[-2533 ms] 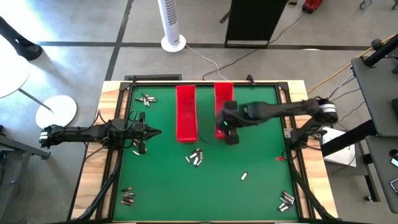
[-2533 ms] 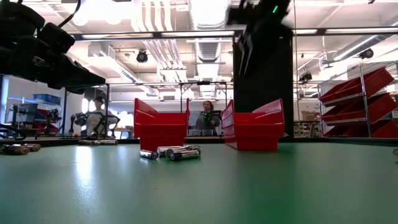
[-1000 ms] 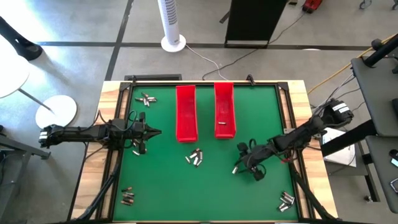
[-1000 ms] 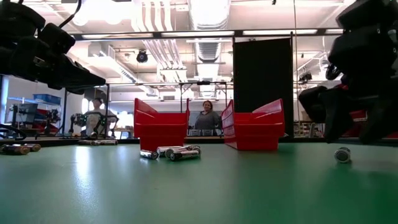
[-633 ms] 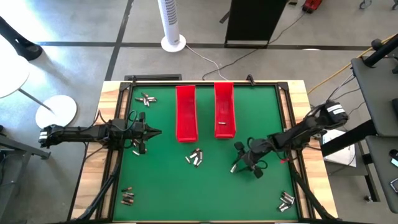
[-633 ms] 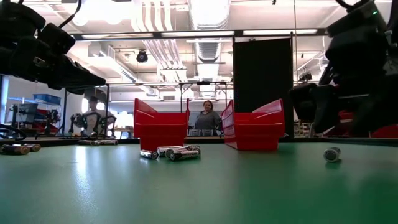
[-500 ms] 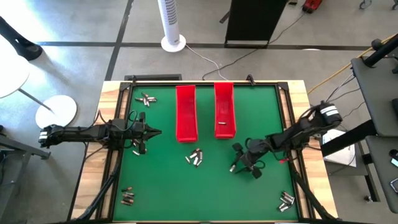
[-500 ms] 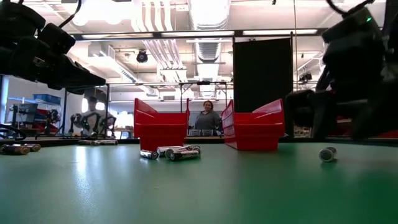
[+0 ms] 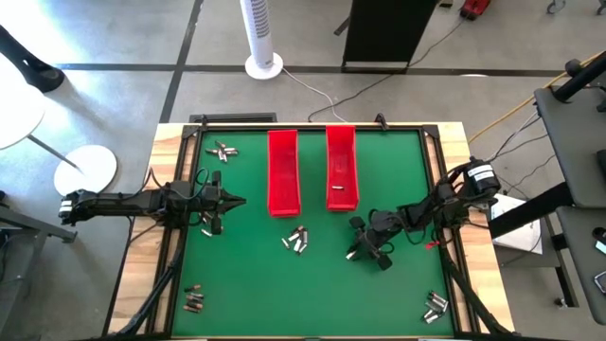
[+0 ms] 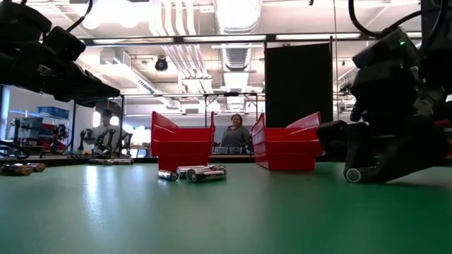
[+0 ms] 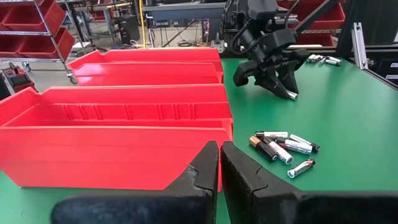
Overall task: Sort batteries
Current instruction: Put the silver battery into the right red bin
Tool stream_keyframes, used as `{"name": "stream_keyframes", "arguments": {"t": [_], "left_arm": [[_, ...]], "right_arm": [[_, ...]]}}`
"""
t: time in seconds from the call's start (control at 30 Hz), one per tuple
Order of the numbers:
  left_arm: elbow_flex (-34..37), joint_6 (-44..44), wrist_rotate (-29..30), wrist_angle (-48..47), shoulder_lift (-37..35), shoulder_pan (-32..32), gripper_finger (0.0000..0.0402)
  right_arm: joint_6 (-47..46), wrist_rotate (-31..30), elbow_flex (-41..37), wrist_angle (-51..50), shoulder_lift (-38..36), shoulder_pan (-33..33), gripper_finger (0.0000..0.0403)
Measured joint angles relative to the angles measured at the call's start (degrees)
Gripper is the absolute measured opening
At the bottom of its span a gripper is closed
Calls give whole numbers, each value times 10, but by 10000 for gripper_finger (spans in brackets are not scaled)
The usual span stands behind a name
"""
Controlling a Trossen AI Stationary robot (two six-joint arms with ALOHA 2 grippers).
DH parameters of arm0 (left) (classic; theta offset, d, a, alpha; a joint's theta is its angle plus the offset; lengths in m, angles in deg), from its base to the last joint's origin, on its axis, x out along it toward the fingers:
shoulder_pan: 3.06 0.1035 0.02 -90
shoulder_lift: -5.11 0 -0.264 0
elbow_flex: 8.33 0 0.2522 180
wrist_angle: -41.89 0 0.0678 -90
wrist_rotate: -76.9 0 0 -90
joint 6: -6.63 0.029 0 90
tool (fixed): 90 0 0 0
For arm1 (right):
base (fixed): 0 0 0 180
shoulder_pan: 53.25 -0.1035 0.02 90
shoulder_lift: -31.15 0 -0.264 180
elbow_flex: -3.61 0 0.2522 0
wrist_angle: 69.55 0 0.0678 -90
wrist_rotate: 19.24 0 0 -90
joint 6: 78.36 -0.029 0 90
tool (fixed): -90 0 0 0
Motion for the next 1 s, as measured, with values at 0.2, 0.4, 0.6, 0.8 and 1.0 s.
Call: {"name": "stream_keyframes", "arguments": {"t": [0.2,0.4,0.6,0.8,1.0], "left_arm": [[0,0,0,0,0,0,0],[0,0,0,0,0,0,0],[0,0,0,0,0,0,0],[0,0,0,0,0,0,0],[0,0,0,0,0,0,0]], "right_arm": [[-11,-5,20,-47,-6,2,87],[-3,-8,63,-192,-17,3,56],[2,-19,103,-291,-22,3,59],[2,-36,147,-399,-43,3,56],[22,-69,209,-533,-52,3,55]]}}
